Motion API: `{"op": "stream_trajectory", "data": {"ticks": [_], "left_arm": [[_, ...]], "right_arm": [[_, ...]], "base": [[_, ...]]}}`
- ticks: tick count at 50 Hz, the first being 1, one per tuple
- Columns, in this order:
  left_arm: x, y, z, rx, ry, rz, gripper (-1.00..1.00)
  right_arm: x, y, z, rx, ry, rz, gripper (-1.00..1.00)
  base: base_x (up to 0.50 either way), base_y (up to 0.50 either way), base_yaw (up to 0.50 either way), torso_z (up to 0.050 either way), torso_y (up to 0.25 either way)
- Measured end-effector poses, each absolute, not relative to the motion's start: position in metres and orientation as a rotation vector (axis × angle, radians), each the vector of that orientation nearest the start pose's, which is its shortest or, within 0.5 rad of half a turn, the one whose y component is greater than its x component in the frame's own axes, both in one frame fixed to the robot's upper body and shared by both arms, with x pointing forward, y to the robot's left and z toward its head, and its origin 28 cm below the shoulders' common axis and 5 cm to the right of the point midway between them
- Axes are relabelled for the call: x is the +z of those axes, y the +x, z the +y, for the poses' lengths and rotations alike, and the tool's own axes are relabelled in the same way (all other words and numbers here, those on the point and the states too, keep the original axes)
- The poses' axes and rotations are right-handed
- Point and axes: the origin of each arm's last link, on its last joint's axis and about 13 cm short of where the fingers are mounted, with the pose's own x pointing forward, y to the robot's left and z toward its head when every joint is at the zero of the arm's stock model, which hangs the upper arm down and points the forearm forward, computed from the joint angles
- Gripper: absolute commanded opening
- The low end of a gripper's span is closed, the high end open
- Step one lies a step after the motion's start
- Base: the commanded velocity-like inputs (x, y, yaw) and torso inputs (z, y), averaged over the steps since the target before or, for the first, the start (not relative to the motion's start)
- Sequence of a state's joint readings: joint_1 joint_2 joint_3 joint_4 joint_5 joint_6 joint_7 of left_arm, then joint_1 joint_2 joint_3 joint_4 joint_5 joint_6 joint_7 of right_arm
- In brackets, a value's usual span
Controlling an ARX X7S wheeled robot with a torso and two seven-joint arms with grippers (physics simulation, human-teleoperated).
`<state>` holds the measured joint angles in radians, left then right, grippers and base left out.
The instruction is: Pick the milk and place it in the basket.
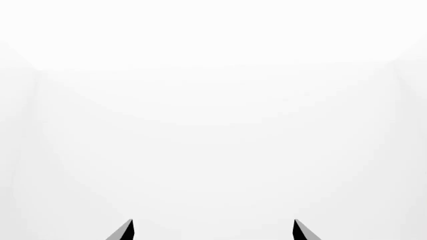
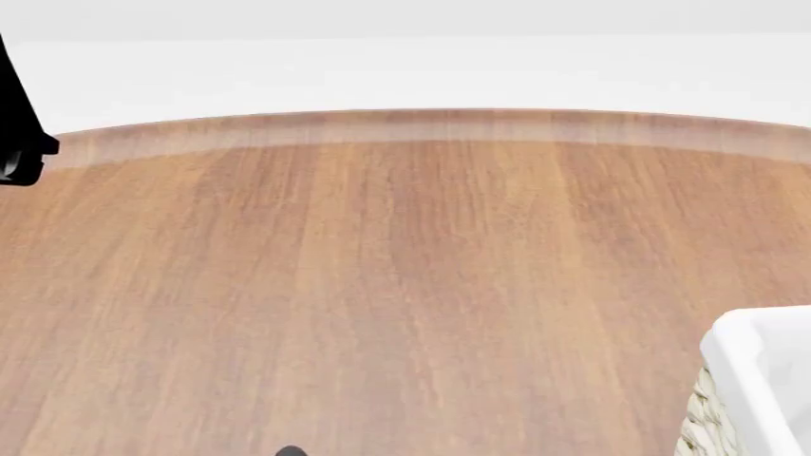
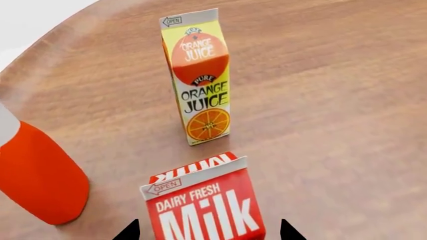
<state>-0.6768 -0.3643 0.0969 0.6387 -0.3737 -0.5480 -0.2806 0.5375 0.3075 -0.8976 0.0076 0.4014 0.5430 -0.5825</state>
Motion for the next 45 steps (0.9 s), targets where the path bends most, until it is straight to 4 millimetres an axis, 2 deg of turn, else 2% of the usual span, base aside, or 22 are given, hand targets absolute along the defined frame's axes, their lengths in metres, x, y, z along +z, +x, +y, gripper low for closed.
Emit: {"op": "stream_trajectory", "data": {"ticks": [11,12,37,45], "left_arm": [[0.2644,0.2531,0.2312,-0.012,0.051,-0.702,1.00],[0.2644,0.2531,0.2313,-0.012,0.051,-0.702,1.00],[0.2638,0.2529,0.2314,-0.012,0.051,-0.702,1.00],[0.2631,0.2530,0.2316,-0.011,0.051,-0.701,1.00]], "right_arm": [[0.0457,0.2584,-0.0299,1.347,-0.265,0.442,1.00],[0.0455,0.2587,-0.0297,1.348,-0.265,0.442,-1.00],[0.0437,0.2632,-0.0300,1.325,-0.249,0.445,-1.00],[0.0498,0.2645,-0.0314,1.274,-0.248,0.433,-1.00]], "base": [[0.00,0.00,0.00,0.000,0.000],[0.00,0.00,0.00,0.000,0.000],[0.00,0.00,0.00,0.000,0.000],[0.00,0.00,0.00,0.000,0.000]]}}
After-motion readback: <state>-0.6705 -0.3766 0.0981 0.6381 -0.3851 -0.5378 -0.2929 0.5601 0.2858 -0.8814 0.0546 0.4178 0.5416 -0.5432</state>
